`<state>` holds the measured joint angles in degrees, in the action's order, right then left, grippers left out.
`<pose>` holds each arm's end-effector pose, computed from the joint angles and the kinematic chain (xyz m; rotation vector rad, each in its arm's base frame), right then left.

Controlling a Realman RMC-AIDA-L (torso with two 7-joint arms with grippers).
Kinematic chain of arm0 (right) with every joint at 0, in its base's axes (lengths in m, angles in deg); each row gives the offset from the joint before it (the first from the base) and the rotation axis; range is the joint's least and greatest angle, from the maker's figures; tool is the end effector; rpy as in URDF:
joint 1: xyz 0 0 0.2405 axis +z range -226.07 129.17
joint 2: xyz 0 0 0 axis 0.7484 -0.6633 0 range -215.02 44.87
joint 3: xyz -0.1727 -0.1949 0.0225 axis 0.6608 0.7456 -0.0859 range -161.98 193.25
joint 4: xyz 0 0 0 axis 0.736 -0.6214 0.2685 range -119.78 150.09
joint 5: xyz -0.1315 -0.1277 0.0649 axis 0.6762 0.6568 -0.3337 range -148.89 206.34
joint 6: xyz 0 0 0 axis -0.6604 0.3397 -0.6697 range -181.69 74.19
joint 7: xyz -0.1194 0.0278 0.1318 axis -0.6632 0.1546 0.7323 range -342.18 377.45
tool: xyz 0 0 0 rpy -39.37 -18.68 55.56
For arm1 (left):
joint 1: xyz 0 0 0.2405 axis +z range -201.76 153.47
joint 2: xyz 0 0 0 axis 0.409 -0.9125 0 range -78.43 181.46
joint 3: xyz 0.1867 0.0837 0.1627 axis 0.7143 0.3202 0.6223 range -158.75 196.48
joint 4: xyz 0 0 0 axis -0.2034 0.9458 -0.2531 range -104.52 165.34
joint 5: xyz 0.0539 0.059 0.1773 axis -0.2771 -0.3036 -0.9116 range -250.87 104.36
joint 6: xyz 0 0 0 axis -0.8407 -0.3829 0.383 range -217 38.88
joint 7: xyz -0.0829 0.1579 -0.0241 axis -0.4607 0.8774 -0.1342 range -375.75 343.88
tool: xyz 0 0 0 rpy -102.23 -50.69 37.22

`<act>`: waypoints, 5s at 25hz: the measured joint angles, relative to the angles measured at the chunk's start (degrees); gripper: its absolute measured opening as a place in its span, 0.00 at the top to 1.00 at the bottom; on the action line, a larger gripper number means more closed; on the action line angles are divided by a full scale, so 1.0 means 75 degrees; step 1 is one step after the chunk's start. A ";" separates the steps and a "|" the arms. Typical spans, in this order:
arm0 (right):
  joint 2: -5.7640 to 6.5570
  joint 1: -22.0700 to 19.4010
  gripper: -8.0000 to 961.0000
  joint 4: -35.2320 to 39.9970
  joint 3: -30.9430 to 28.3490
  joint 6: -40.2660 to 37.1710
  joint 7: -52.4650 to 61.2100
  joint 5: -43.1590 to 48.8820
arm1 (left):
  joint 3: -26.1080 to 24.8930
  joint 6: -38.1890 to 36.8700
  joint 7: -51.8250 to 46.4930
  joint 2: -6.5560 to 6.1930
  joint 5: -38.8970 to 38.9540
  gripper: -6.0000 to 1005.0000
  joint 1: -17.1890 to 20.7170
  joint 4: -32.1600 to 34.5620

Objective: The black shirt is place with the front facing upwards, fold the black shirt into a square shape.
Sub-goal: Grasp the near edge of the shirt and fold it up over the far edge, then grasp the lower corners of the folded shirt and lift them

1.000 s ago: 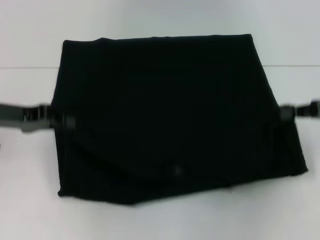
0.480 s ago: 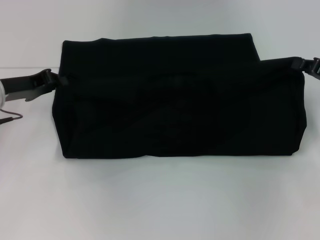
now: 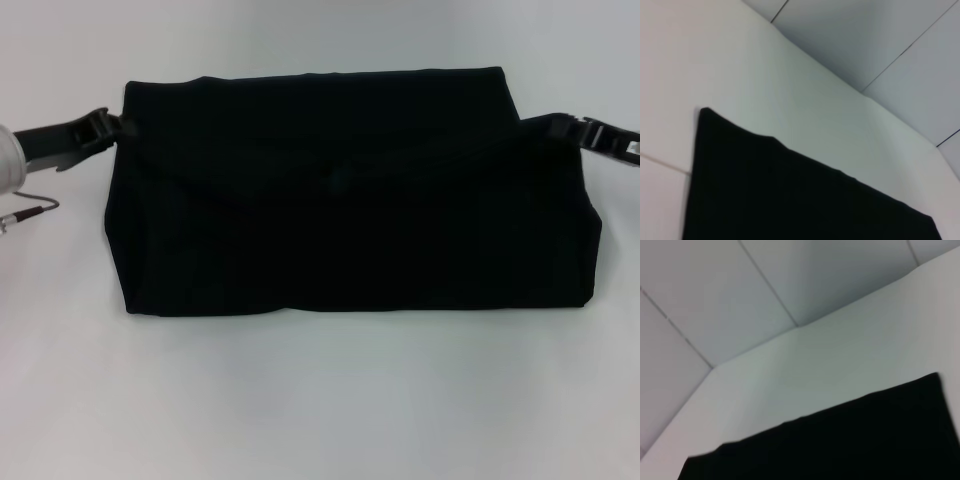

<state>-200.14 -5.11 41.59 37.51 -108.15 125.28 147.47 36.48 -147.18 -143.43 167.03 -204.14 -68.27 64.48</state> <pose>0.2750 0.4592 0.0186 -1.9318 1.3214 0.7415 -0.2801 0.4586 0.0371 -1.8088 -1.5517 -0.7441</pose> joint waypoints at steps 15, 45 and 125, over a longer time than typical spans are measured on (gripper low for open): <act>-0.0195 -0.0008 0.86 -0.0009 0.0566 0.0898 -0.0014 -0.0019 | 0.0605 0.0781 0.0179 0.0303 0.0097 0.96 -0.0209 -0.0014; 0.0016 -0.1474 0.04 0.0143 0.0884 -0.3676 -0.4109 -0.0519 | 0.1029 -0.2119 -0.0743 -0.0705 0.0638 0.30 0.1258 -0.0272; 0.1204 0.0191 0.04 0.2087 0.1335 -0.3615 0.4443 0.4333 | 0.2760 -0.1453 -0.0379 -0.0358 0.0647 0.97 0.1080 -0.0324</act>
<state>-191.11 -3.67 57.24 47.52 -135.27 158.60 179.96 57.18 -158.08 -146.27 164.35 -199.29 -60.16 62.05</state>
